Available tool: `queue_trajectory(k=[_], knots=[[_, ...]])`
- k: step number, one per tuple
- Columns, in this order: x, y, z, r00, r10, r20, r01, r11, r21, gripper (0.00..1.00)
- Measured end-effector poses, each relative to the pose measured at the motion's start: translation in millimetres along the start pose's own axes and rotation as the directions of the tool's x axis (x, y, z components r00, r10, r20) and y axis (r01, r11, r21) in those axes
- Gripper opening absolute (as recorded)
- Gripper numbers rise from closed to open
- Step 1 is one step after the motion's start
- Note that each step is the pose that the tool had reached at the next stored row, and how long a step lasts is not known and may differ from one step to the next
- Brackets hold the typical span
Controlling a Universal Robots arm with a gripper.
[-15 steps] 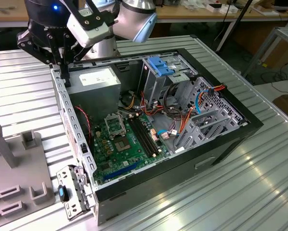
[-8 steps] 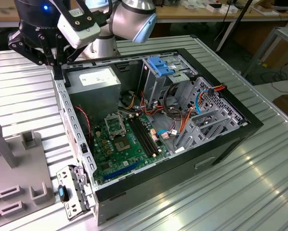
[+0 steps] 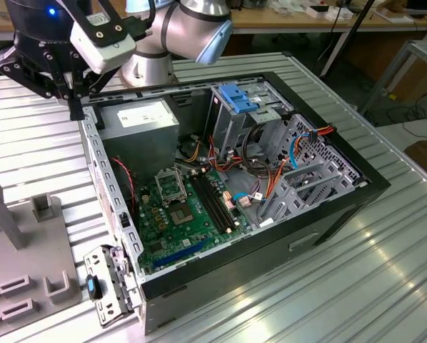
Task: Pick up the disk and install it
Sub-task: 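Reach for the disk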
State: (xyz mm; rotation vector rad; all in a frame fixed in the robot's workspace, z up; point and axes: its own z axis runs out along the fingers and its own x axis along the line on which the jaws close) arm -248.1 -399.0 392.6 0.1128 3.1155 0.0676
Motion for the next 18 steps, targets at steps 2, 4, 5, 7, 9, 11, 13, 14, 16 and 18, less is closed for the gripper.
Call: queue_trajectory(k=[2,4,5,7,9,11,13,14,16,18], knots=[[3.2,-0.3,0.0,1.0,0.0,-0.0002,0.0,1.0,0.0,0.11],[8.0,-0.6,-0.1,1.0,0.0,-0.0003,0.0,1.0,0.0,0.11],[9.8,-0.8,-0.2,1.0,0.0,-0.0004,0.0,1.0,0.0,0.11],[12.0,-0.9,-0.2,1.0,0.0,-0.0008,0.0,1.0,0.0,0.11],[14.4,-1.1,-0.2,1.0,0.0,-0.001,0.0,1.0,0.0001,0.11],[19.4,-1.5,-0.3,1.0,0.0,-0.0011,0.0,1.0,0.0001,0.11],[22.4,-1.8,-0.4,1.0,0.0,-0.0012,0.0,1.0,0.0,0.11],[24.8,-2.0,-0.4,1.0,-0.001,-0.0012,0.001,1.0,0.0,0.11],[29.6,-2.3,-0.5,1.0,-0.001,-0.0014,0.001,1.0,0.0001,0.11],[35.0,-2.8,-0.6,1.0,-0.001,-0.0016,0.001,1.0,0.0001,0.11]])
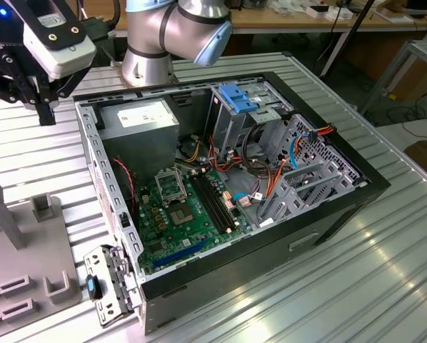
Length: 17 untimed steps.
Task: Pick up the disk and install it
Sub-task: 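Reach for the disk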
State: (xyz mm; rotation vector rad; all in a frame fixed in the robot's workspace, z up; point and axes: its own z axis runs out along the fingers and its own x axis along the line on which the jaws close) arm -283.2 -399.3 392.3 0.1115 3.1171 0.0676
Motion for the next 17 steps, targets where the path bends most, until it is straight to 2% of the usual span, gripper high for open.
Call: queue_trajectory(k=[8,12,17], knots=[[17.3,-1.2,-0.2,1.0,0.0,-0.0008,0.0,1.0,0.0001,0.11],[28.6,-2.0,-0.4,1.0,0.0,-0.0013,0.0,1.0,0.0001,0.11],[36.9,-2.6,-0.4,1.0,0.0,-0.0018,0.0,1.0,0.0002,0.11]])
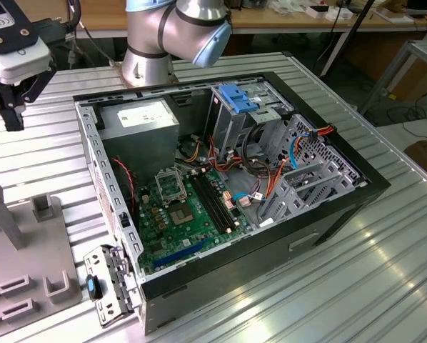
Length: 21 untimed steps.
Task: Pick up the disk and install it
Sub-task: 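Reach for the disk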
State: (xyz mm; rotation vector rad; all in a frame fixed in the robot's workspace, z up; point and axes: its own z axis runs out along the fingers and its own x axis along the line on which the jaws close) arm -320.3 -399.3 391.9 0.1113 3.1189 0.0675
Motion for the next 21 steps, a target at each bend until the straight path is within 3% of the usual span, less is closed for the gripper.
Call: queue_trajectory(k=[11,21], knots=[[12.5,-0.9,0.0,1.0,0.0,-0.0005,0.0,1.0,0.0,0.11],[29.4,-2.1,-0.2,1.0,0.0,-0.0009,0.0,1.0,0.0,0.11]])
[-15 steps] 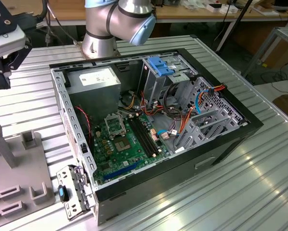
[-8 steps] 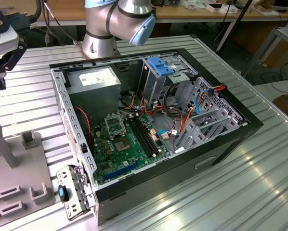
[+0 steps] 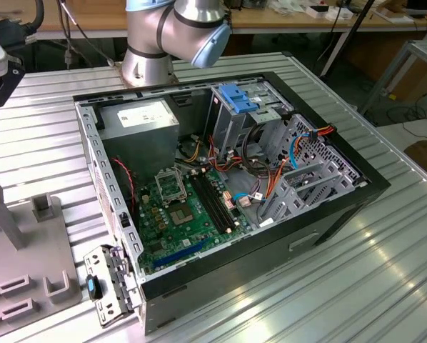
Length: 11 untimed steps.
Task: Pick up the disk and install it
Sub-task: 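Reach for the disk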
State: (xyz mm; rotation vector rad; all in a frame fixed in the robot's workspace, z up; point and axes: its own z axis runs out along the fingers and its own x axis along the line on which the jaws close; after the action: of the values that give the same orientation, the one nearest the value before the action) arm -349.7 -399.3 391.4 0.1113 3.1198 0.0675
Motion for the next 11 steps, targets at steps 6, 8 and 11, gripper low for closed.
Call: queue_trajectory(k=[6,8,11], knots=[[10.9,-0.8,0.0,1.0,0.0,-0.0004,0.0,1.0,0.0,0.11],[13.5,-1.0,0.0,1.0,0.0,-0.0004,0.0,1.0,0.0,0.11],[17.3,-1.2,0.0,1.0,0.0,-0.0005,0.0,1.0,0.0,0.11]])
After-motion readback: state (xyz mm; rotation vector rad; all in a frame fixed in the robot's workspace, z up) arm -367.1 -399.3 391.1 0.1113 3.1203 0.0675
